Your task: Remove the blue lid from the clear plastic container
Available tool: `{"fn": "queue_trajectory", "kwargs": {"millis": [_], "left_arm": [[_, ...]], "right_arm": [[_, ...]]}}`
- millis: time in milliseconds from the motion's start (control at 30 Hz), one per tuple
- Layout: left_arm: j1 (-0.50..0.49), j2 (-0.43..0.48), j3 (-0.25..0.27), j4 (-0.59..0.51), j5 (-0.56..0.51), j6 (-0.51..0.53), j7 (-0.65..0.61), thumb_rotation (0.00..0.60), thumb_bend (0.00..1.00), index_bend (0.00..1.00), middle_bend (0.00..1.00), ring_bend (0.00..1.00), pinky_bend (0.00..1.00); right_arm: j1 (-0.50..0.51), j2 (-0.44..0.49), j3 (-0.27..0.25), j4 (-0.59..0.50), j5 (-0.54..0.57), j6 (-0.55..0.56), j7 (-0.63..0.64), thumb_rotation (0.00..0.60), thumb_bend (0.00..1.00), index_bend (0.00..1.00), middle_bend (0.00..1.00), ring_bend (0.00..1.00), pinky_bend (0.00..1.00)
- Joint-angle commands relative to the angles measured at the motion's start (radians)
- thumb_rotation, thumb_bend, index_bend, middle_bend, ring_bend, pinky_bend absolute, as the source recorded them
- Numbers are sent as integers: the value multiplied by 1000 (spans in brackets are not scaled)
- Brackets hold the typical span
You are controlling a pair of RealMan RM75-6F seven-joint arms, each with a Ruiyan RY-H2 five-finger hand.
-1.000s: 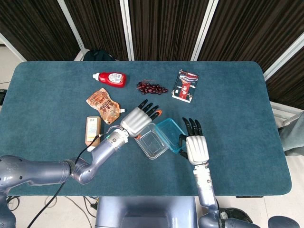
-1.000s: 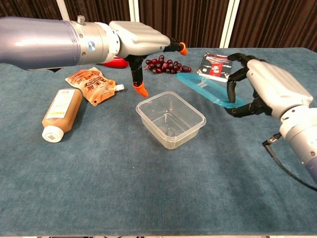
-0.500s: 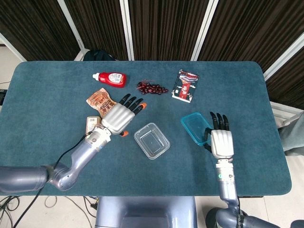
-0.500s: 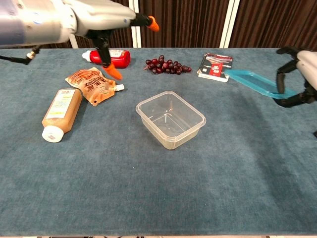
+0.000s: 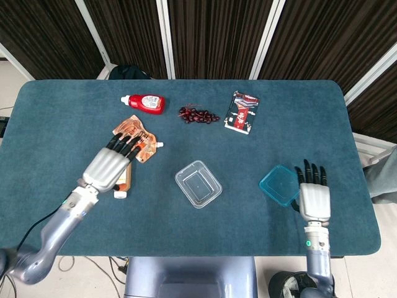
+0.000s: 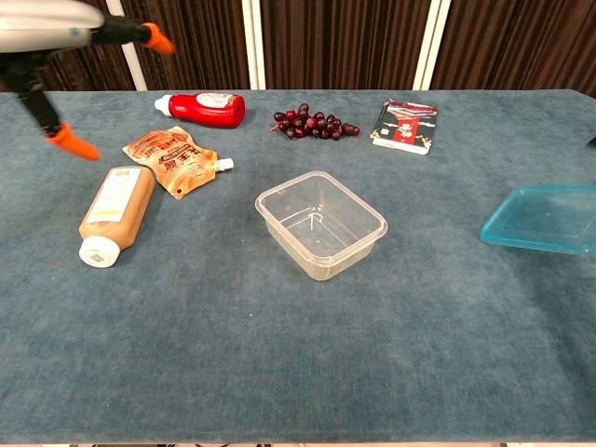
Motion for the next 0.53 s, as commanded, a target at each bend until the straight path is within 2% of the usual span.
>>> {"fn": "queue_trajectory", "kwargs": {"millis": [33, 167, 300, 533], "left_arm": [[106, 52, 75, -42, 98, 80, -45, 600, 0, 0, 0, 0, 0], [191, 74, 128, -37, 186, 144, -78, 600, 0, 0, 0, 0, 0], [292, 83, 183, -6, 291, 228, -114, 600, 0, 0, 0, 0, 0], [495, 48, 247, 113, 405, 400, -175, 600, 0, 0, 0, 0, 0]], "right_arm": [[-47, 92, -29, -59, 13, 27, -21, 600, 254, 0, 0, 0, 0], [-84, 172, -46, -102, 10, 34, 29, 600, 251, 0, 0, 0, 0], [-121, 250, -81, -141, -38, 44, 113, 600, 251, 0, 0, 0, 0], [-168, 372, -168, -185, -216, 80, 250, 600, 250, 0, 0, 0, 0]]}}
